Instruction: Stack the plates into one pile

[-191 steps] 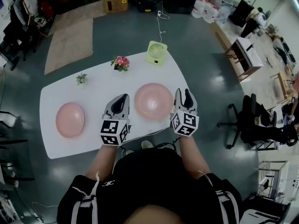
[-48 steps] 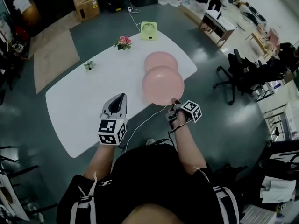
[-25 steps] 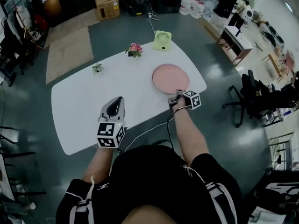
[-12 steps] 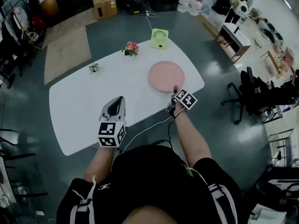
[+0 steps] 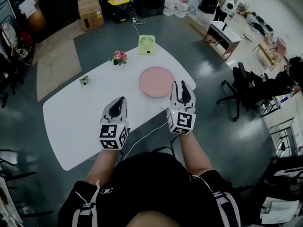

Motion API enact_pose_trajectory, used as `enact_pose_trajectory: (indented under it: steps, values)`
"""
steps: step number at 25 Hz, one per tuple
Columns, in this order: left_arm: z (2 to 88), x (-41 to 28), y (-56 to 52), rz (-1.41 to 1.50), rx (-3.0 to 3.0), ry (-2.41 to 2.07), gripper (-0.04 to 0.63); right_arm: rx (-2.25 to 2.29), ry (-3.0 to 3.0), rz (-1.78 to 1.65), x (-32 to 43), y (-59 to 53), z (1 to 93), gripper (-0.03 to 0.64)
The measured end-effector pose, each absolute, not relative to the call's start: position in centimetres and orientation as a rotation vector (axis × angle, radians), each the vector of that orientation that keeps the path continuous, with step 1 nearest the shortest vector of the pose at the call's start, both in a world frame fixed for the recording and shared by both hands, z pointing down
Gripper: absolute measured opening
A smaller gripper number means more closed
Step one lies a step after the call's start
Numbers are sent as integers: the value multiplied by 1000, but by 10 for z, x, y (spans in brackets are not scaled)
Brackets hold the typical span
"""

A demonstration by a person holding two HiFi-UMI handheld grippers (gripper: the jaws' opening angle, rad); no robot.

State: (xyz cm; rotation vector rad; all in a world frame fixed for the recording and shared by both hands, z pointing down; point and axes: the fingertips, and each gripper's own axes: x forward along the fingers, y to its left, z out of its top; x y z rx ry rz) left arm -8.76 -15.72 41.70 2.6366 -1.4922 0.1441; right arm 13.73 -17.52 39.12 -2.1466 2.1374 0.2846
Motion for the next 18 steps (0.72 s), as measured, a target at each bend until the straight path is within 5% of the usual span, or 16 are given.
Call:
enact_pose_trajectory:
  steps: [2, 18]
  values:
    - [409, -77, -156, 115, 2659, -1475, 12, -2156, 2106, 282, 136, -161, 377, 16]
    - [407, -44, -146, 85, 2692, -1412, 12, -2077, 2194, 164, 129, -132, 386, 14]
